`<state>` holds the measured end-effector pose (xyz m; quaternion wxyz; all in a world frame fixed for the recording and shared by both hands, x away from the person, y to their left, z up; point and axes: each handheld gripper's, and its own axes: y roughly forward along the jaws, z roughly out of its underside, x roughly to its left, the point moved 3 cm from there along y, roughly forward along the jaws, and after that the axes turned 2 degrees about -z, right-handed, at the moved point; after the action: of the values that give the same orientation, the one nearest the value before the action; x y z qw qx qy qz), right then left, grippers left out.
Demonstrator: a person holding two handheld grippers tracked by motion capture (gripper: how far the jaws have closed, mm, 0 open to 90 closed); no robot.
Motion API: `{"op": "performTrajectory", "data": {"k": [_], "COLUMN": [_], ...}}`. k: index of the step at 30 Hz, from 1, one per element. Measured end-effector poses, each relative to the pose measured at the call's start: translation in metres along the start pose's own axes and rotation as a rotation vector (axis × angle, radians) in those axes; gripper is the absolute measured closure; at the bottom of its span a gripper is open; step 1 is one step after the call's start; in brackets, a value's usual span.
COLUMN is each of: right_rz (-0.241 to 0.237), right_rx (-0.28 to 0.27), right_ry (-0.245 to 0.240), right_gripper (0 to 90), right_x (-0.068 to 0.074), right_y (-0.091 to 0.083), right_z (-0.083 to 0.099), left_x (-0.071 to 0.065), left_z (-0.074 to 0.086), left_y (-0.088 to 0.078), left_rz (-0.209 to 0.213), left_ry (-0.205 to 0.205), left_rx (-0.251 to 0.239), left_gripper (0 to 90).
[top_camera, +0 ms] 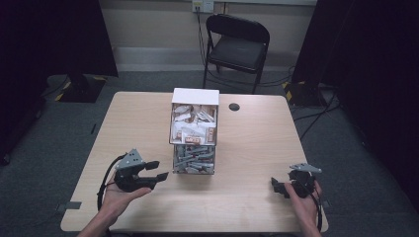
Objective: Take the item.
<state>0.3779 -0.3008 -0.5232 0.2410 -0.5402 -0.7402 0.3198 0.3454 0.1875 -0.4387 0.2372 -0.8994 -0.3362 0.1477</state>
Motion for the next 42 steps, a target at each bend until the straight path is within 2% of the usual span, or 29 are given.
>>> {"op": "performTrajectory", "data": {"k": [9,12,15,16,18,20,27,33,36,39,42], "right_rz": [-0.001,-0.001,-0.001,-0.001,-0.001,0.0,0.0,0.0,0.0,0.0,0.0], "right_rx": [0.0,0.0,0.0,0.0,0.0,0.0,0.0,0.0,0.0,0.0,0.0], "right_ry": [-0.001,-0.001,-0.001,-0.001,-0.001,-0.001,0.0,0.0,0.0,0.0,-0.001], "right_gripper": [0.0,0.0,0.0,0.0,0.0,0.0,0.0,0.0,0.0,0.0,0.0], "right_x": [0.0,0.0,0.0,0.0,0.0,0.0,0.0,0.0,0.0,0.0,0.0], "right_y": [0.0,0.0,0.0,0.0,0.0,0.0,0.0,0.0,0.0,0.0,0.0], "right_z": [0.0,0.0,0.0,0.0,0.0,0.0,0.0,0.0,0.0,0.0,0.0], "left_x": [-0.015,-0.019,-0.02,-0.023,-0.025,-0.026,-0.021,-0.018,-0.017,-0.017,-0.017], "left_z": [-0.017,-0.02,-0.022,-0.024,-0.025,-0.026,-0.024,-0.025,-0.023,-0.023,-0.023], "left_y": [0.015,0.024,0.028,0.031,0.035,0.04,0.052,0.057,0.06,0.061,0.062], "left_rz": [0.032,0.056,0.057,0.084,0.089,0.114,0.121,0.101,0.112,0.112,0.117], "left_ry": [0.02,0.014,0.016,0.006,0.021,0.017,0.029,0.039,0.033,0.053,0.057], "left_rx": [-0.005,0.025,0.021,0.018,0.027,0.032,0.049,0.061,0.072,0.083,0.086], "left_gripper": [47.6,49.3,53.3,54.1,55.8,59.2,68.7,68.5,69.7,73.3,75.2]}}
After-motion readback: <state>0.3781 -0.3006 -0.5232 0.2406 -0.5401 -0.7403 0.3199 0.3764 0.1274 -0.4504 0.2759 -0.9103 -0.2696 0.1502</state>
